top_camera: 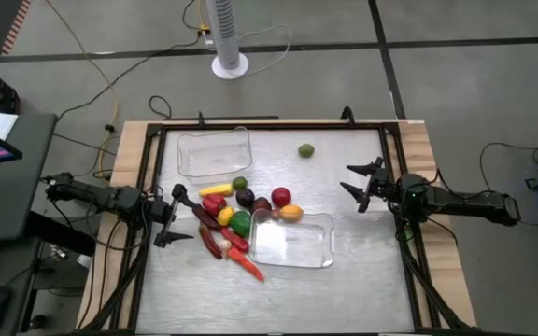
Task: Sort produce into baskets
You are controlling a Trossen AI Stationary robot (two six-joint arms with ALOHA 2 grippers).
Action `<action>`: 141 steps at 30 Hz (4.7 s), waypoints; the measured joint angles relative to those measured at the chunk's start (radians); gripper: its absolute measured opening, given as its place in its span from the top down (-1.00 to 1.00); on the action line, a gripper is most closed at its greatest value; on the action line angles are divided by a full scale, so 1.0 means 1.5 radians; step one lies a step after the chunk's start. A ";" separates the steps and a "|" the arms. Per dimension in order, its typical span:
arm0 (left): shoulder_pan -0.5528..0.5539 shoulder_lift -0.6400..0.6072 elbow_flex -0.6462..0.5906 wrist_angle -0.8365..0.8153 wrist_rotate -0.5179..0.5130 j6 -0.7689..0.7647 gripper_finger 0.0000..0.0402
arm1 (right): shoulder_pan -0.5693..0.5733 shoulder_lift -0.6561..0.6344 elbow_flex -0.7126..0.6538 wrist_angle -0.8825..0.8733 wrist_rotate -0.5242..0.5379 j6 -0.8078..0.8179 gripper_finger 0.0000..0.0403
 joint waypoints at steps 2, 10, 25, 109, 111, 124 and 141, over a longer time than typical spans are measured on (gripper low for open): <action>0.000 0.000 0.000 0.000 0.000 0.000 -0.93 | 0.000 0.000 0.000 0.000 0.000 0.000 -0.60; 0.000 0.000 0.000 0.000 0.000 0.000 -0.93 | 0.000 0.000 0.000 0.000 0.000 0.000 -0.60; 0.000 0.000 0.000 0.000 0.000 0.000 -0.93 | 0.000 0.000 0.000 0.000 0.000 0.000 -0.60; 0.133 0.040 0.093 0.035 -0.400 -0.061 -0.93 | -0.297 0.804 0.302 0.300 -0.181 -0.054 -0.83; 0.156 0.063 0.116 0.037 -0.390 -0.045 -0.93 | -0.309 0.864 0.335 0.298 -0.190 -0.064 -0.84; 0.243 0.225 0.219 -0.056 -0.348 -0.071 -0.93 | -0.353 1.084 0.502 0.157 -0.191 -0.098 -0.79; 0.244 0.288 0.219 0.090 -0.257 -0.048 -0.93 | -0.335 1.076 0.508 0.073 -0.186 -0.074 -0.10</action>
